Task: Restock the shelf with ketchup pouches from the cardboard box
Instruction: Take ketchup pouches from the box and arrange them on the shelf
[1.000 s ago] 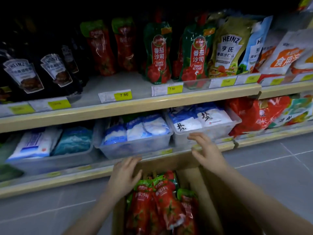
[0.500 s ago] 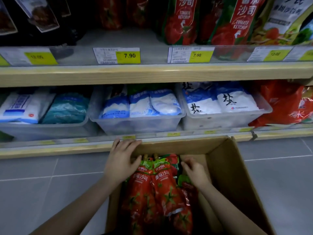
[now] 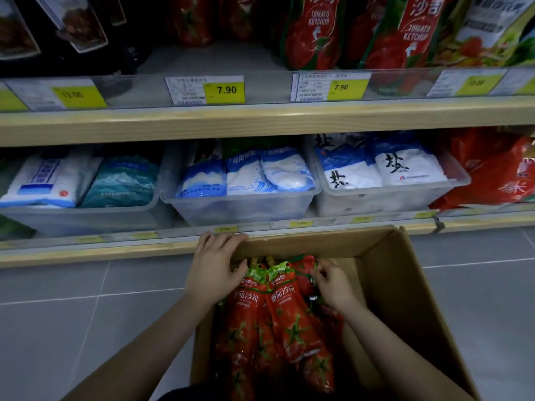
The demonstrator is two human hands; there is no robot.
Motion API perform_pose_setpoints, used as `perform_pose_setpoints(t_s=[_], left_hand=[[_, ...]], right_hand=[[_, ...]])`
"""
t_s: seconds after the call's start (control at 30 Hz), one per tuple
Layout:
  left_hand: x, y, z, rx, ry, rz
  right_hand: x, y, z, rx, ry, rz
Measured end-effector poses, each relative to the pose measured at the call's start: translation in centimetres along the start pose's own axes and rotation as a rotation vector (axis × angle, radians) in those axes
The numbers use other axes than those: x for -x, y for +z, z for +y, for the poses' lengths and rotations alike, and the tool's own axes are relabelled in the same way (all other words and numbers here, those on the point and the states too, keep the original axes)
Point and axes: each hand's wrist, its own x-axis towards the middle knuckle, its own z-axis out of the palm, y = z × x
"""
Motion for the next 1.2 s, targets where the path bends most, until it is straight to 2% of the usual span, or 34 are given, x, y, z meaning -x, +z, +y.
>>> perform_pose_setpoints(t_s=[0.2, 0.37, 0.53, 0.73, 0.83, 1.0, 1.13, 1.2], left_hand=[[0.1, 0.2, 0.8, -0.155, 0.038, -0.071], [-1.0, 1.8, 2.8, -0.165, 0.069, -0.115], [-1.1, 3.3, 2.7, -0.2, 0.134, -0.116], [-1.4, 4.2, 1.9, -0.219, 0.154, -0.055], [-1.9, 4.3, 1.7, -0.225, 0.139, -0.059], [-2.1, 4.6, 1.8, -0.212, 0.13, -0.07], [-1.8, 4.7, 1.9, -0.231, 0.136, -0.048], [-1.9, 4.9, 1.8, -0.233, 0.148, -0.02]], right_hand=[[2.8, -3.7, 2.7, -0.016, 0.121, 0.08], [4.8, -4.8, 6.5, 0.092, 0.294, -0.007], [3.4, -4.3, 5.9, 0.226, 0.181, 0.102], [0.3, -3.4, 5.3, 0.242, 0.064, 0.089], [-0.6, -3.3, 5.6, 0.252, -0.003, -0.002], [-0.3, -3.7, 6.1, 0.334, 0.036, 0.016], [0.6, -3.8, 6.7, 0.51, 0.04, 0.022], [0.7, -3.7, 7.1, 0.395, 0.054, -0.027]])
